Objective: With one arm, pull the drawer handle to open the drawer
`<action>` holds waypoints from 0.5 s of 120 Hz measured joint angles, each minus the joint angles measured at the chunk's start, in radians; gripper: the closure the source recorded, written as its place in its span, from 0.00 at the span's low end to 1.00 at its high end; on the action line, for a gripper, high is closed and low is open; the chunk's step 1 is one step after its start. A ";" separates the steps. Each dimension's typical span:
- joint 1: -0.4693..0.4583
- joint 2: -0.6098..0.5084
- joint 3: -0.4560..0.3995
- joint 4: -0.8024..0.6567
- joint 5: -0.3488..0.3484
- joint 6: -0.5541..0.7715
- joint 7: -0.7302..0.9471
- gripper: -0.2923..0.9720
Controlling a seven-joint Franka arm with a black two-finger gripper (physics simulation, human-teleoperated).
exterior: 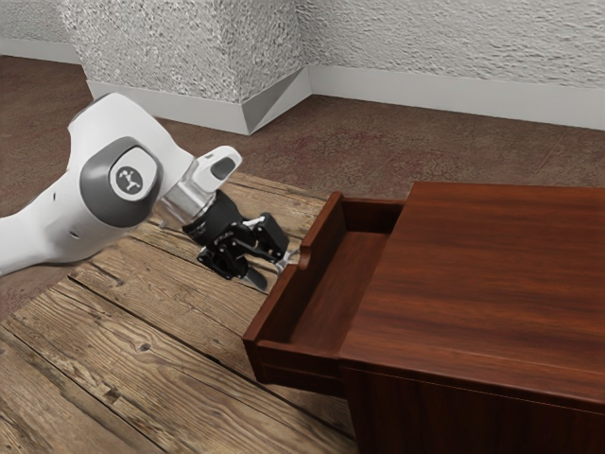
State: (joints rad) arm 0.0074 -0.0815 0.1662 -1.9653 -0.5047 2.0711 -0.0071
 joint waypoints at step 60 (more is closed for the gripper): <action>-0.001 -0.015 0.043 -0.016 0.000 -0.003 0.009 0.49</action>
State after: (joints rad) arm 0.0064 -0.0965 0.2090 -1.9814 -0.5051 2.0679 0.0018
